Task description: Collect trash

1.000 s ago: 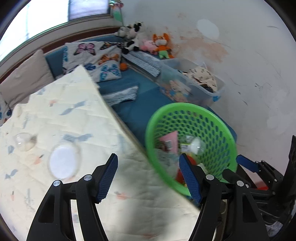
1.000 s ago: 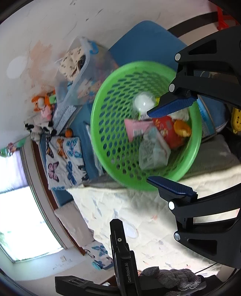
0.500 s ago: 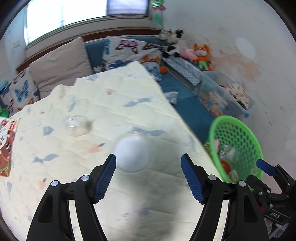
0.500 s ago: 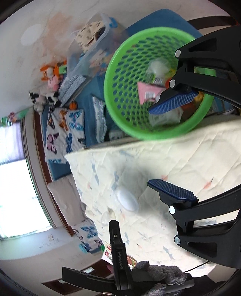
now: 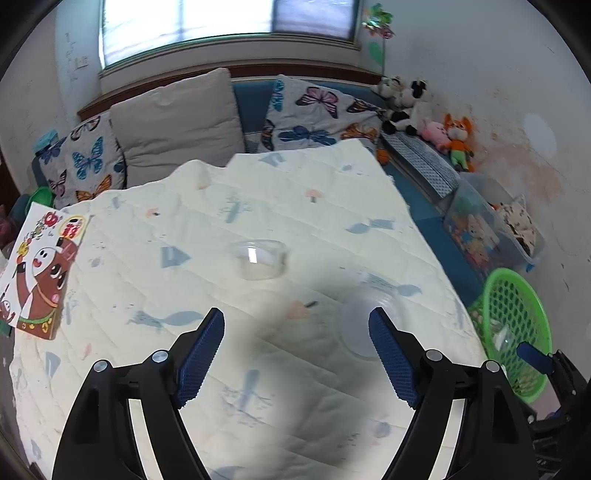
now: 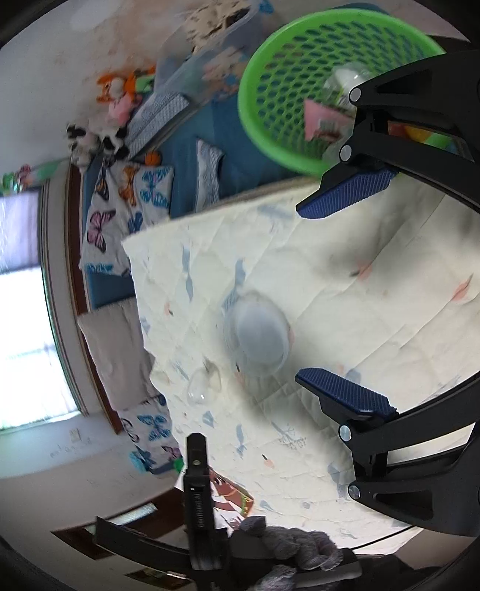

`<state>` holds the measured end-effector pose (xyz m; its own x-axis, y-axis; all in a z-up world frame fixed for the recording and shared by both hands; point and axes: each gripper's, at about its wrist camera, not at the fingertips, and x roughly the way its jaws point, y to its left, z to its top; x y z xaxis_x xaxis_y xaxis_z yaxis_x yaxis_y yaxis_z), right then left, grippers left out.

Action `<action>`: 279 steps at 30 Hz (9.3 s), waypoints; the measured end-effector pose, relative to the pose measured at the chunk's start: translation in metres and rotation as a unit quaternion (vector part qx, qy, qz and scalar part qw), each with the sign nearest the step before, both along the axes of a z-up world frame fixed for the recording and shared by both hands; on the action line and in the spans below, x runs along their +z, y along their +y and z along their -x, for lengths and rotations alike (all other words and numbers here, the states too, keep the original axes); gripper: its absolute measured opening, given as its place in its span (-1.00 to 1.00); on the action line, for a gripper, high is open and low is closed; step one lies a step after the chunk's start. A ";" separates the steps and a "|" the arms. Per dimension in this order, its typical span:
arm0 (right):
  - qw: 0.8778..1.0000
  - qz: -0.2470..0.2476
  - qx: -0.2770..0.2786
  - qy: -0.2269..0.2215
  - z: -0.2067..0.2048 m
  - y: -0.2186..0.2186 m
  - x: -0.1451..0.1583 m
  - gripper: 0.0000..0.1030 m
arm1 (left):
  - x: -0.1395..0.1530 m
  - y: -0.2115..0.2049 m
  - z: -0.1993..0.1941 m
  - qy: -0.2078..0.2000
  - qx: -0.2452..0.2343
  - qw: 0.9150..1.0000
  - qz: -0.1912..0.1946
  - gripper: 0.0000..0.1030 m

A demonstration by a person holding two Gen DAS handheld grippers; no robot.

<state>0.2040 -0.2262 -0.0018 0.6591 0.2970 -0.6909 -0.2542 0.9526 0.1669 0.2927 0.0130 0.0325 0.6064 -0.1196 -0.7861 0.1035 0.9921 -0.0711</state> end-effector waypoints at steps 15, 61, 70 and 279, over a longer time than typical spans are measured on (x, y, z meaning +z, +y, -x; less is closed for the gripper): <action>0.997 0.036 0.052 0.042 -0.063 0.074 -0.047 0.74 | -0.008 0.065 -0.026 0.009 0.046 0.999 0.016 0.54; 0.996 0.042 0.053 0.050 -0.088 0.076 -0.060 0.74 | -0.099 0.038 -0.133 0.070 0.031 0.995 0.056 0.20; 0.997 0.039 0.050 0.037 -0.054 0.069 -0.045 0.74 | -0.064 0.036 -0.090 0.044 0.014 0.997 0.063 0.20; 0.994 0.027 -0.082 -0.063 0.158 -0.008 0.011 0.92 | 0.003 -0.010 0.204 -0.101 0.005 0.995 -0.012 0.86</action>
<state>0.0458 -0.2345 0.0091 0.7777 0.1428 -0.6122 -0.1100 0.9897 0.0912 0.0891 0.0030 0.0360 0.7534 -0.0954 -0.6506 0.1031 0.9943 -0.0264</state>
